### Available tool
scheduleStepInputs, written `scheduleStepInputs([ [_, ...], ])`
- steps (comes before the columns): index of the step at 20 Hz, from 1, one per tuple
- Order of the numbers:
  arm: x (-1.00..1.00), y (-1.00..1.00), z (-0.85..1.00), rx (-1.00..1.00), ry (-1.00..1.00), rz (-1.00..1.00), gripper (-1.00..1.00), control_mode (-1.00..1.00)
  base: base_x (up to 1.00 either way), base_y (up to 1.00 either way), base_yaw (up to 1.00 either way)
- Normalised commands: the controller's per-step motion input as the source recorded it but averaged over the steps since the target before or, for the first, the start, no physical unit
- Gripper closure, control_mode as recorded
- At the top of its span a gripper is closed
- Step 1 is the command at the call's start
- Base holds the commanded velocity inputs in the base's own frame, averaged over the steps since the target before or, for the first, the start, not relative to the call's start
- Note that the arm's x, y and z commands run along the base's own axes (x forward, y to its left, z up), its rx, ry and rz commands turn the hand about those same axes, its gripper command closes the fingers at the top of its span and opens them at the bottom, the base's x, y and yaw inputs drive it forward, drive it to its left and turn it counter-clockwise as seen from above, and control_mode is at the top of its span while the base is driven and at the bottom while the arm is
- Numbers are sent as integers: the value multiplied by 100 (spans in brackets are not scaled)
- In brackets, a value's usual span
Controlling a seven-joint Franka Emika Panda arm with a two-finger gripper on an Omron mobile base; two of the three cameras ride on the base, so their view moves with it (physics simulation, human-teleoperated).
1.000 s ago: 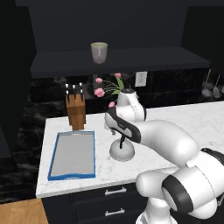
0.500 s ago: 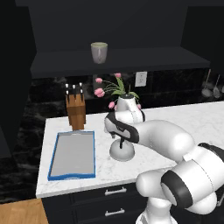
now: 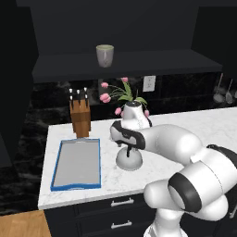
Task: Pick the kettle from the counter and place it on the tray. Then pick the mug from the cabinet and place it on the tray. Then close the cabinet doors.
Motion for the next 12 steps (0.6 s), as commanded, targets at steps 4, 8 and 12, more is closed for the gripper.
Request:
scheduleStepInputs([
  [4, 24, 0, -14, -4, 0, 0, -100, -100, 0, 0, 0],
  [8, 1, 0, -6, -5, 0, 2, 100, -100, 0, 0, 0],
  [12, -3, 0, -9, -8, 0, 6, 100, -100, 0, 0, 0],
])
